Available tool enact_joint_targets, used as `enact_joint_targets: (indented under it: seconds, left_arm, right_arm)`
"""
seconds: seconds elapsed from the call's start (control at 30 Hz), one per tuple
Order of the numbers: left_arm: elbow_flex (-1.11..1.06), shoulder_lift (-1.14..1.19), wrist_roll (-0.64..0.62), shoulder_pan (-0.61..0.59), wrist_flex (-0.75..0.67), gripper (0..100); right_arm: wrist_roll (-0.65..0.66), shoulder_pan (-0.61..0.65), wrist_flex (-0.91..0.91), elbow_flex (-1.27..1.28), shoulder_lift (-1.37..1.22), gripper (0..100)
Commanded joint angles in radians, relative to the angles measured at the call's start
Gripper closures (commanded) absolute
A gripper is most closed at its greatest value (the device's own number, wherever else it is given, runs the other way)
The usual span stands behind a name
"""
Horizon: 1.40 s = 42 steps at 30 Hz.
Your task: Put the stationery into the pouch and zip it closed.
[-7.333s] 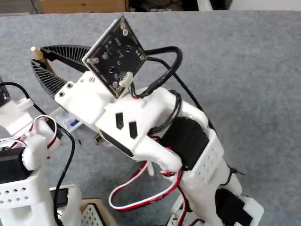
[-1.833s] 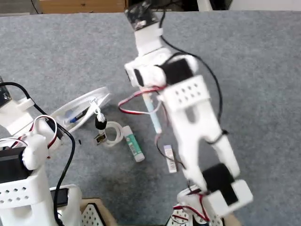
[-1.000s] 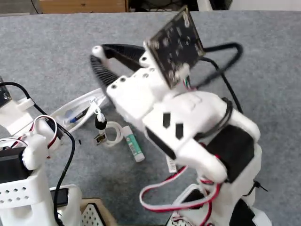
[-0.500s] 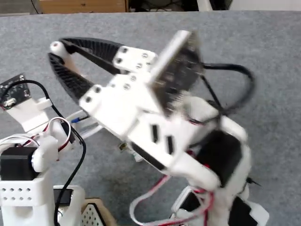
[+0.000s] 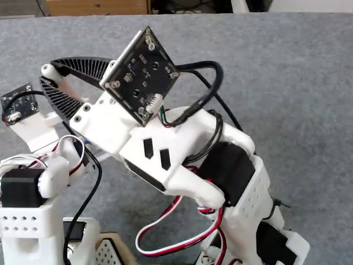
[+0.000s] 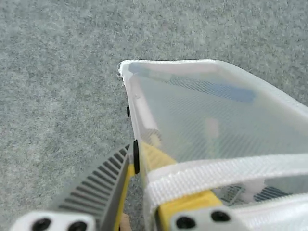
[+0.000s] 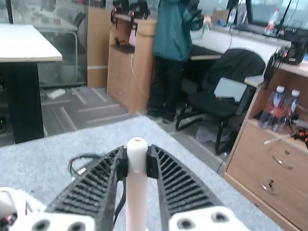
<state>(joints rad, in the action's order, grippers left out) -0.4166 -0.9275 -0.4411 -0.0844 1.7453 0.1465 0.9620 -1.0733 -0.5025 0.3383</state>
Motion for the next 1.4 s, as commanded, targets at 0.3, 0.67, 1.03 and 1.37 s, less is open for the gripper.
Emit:
enact_joint_targets:
  seconds: [0.3, 0.67, 1.03, 1.37]
  left_arm:
    - [0.028, 0.029, -0.008, 0.022, -0.015, 97]
    - [0.027, 0.031, -0.008, 0.018, -0.015, 97]
    - [0.028, 0.031, -0.009, 0.016, -0.017, 97]
    - [0.028, 0.031, -0.009, 0.016, -0.017, 97]
  right_arm:
    - [0.006, -0.092, 0.144, 0.259, 0.076, 98.7]
    - [0.006, -0.157, 0.086, 0.315, 0.111, 98.7]
    - [0.008, -0.157, -0.146, 0.446, 0.367, 98.7]
    - [0.1, -0.157, -0.158, 0.734, 0.496, 98.7]
